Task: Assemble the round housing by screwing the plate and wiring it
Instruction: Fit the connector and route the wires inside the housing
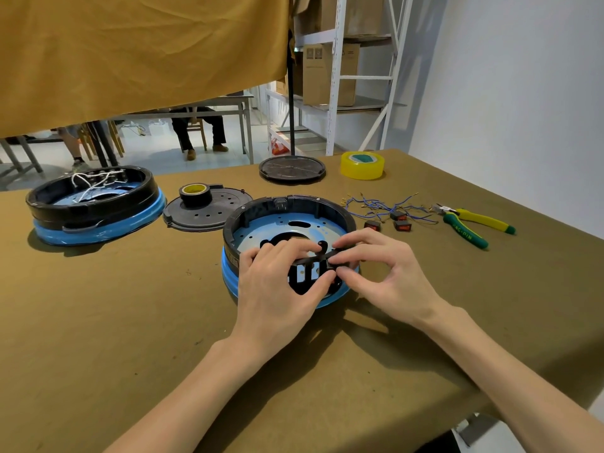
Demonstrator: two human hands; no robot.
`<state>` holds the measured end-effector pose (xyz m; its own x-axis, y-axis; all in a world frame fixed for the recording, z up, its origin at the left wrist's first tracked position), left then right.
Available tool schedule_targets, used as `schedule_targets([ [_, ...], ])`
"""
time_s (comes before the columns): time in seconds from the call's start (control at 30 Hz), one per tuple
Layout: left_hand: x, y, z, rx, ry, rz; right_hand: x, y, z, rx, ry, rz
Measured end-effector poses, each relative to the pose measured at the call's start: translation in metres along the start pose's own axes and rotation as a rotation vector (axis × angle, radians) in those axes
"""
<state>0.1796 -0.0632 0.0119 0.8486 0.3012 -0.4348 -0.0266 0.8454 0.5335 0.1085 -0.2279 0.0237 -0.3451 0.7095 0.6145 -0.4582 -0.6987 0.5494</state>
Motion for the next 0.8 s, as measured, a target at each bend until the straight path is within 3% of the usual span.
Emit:
schedule_targets([
  [0.6, -0.0055, -0.0001, 0.0027, 0.024, 0.034, 0.055, -0.0072, -0.0015, 0.0025, 0.062, 0.012, -0.096],
  [0.8, -0.0046, -0.0001, 0.0034, 0.025, 0.036, 0.058, -0.0092, -0.0035, 0.0013, 0.043, -0.056, 0.008],
])
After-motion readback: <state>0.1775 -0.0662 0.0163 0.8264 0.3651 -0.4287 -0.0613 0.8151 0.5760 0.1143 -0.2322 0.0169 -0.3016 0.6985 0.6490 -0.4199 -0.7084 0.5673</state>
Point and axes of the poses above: each hand's wrist, its own z-axis towards the middle knuckle, its own y-axis out of the back of the hand, x = y × z, the point moved 7 cm from there along z, towards the middle knuckle, and after that the axes turned 3 degrees about -y, right-handed, at the moved point
